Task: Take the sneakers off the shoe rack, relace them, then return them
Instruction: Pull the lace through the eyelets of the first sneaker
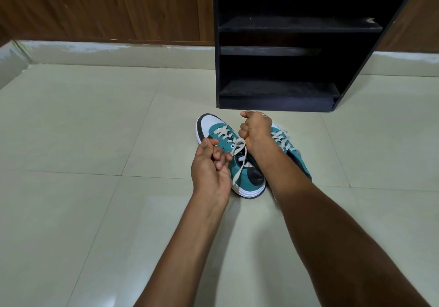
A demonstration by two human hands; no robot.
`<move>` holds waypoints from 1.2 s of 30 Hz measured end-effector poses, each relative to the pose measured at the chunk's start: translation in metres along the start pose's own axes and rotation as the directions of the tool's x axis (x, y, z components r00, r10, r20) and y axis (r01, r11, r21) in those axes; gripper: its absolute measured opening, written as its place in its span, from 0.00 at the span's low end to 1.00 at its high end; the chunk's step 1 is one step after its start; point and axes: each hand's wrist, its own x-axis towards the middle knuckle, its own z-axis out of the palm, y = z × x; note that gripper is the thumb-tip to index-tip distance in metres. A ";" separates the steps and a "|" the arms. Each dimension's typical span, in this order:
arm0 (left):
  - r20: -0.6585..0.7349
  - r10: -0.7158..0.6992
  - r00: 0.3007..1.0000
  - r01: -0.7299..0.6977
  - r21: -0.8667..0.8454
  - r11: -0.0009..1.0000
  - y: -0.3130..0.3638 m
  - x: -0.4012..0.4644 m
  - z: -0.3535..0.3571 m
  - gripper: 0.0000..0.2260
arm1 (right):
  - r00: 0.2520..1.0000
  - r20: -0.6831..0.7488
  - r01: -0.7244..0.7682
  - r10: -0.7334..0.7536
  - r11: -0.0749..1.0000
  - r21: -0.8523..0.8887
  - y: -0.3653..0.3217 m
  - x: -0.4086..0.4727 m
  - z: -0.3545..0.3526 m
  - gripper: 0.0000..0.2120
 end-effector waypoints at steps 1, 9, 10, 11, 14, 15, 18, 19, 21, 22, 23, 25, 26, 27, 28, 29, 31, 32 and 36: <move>0.004 0.003 1.000 -0.003 -0.006 1.000 0.001 0.001 -0.001 0.12 | 1.000 0.011 0.000 0.000 1.000 0.004 0.000 -0.001 0.000 0.10; 0.014 0.075 0.997 -0.074 -0.060 0.995 0.007 0.014 0.002 0.13 | 0.984 0.173 0.057 -0.050 0.998 -0.031 -0.002 -0.014 -0.012 0.09; 0.014 0.078 0.997 -0.077 -0.073 0.994 0.008 0.013 0.002 0.14 | 0.978 0.203 0.057 -0.045 0.997 -0.052 -0.005 -0.017 -0.013 0.10; 0.006 0.082 0.997 -0.082 -0.060 0.995 0.008 0.012 0.002 0.16 | 0.974 0.221 0.075 -0.051 0.992 -0.100 -0.007 -0.018 -0.015 0.12; 0.008 0.085 0.996 -0.085 0.090 0.992 0.004 -0.002 0.004 0.13 | 0.969 0.211 0.185 -0.128 0.943 -0.276 -0.005 -0.022 -0.024 0.15; 0.017 0.075 0.997 -0.077 0.141 0.987 0.001 -0.005 0.004 0.09 | 0.967 0.201 0.219 -0.155 0.911 -0.350 -0.001 -0.025 -0.029 0.18; 0.031 0.116 0.993 -0.119 0.303 0.945 -0.005 -0.007 0.005 0.05 | 0.953 0.204 0.302 -0.223 0.732 -0.611 0.010 -0.040 -0.042 0.22; 0.040 0.153 0.987 -0.157 0.361 0.919 -0.006 -0.003 0.004 0.06 | 0.945 0.214 0.327 -0.247 0.684 -0.652 0.014 -0.045 -0.046 0.21; 0.118 0.220 0.968 -0.250 0.444 0.861 -0.007 0.000 0.002 0.09 | 0.908 0.259 0.416 -0.330 0.617 -0.669 0.016 -0.051 -0.051 0.16; 0.158 0.242 0.957 -0.288 0.461 0.839 -0.008 -0.001 0.002 0.10 | 0.882 0.279 0.462 -0.380 0.580 -0.671 0.016 -0.055 -0.052 0.13; 0.171 0.253 0.952 -0.304 0.454 0.838 -0.009 0.000 0.002 0.11 | 0.860 0.288 0.495 -0.420 0.555 -0.669 0.017 -0.056 -0.052 0.11; 0.138 0.243 0.960 -0.277 0.368 0.887 -0.008 -0.002 0.007 0.13 | 0.854 0.264 0.507 -0.447 0.607 -0.612 0.018 -0.055 -0.051 0.09; 0.103 0.229 0.968 -0.250 0.306 0.918 -0.008 -0.002 0.009 0.15 | 0.872 0.234 0.483 -0.429 0.684 -0.547 0.017 -0.054 -0.048 0.09; 0.067 0.216 0.974 -0.226 0.244 0.943 -0.008 -0.001 0.011 0.16 | 0.897 0.203 0.442 -0.393 0.776 -0.450 0.015 -0.054 -0.045 0.11; 0.038 0.205 0.978 -0.208 0.198 0.958 -0.007 0.000 0.013 0.17 | 0.924 0.185 0.379 -0.335 0.866 -0.325 0.013 -0.055 -0.041 0.12; 0.020 0.196 0.980 -0.196 0.170 0.966 -0.006 0.002 0.013 0.18 | 0.944 0.181 0.312 -0.277 0.928 -0.203 0.010 -0.058 -0.036 0.12; 0.019 0.195 0.981 -0.196 0.162 0.967 -0.004 0.005 0.014 0.21 | 0.961 0.175 0.234 -0.216 0.968 -0.093 0.006 -0.062 -0.032 0.11; 0.020 0.201 0.979 -0.201 0.186 0.962 -0.004 0.006 0.014 0.21 | 0.965 0.167 0.221 -0.203 0.970 -0.097 0.005 -0.062 -0.031 0.11; 0.052 0.189 0.981 -0.196 0.305 0.932 -0.002 0.010 0.007 0.21 | 0.973 0.165 0.174 -0.159 0.982 -0.080 0.007 -0.052 -0.033 0.13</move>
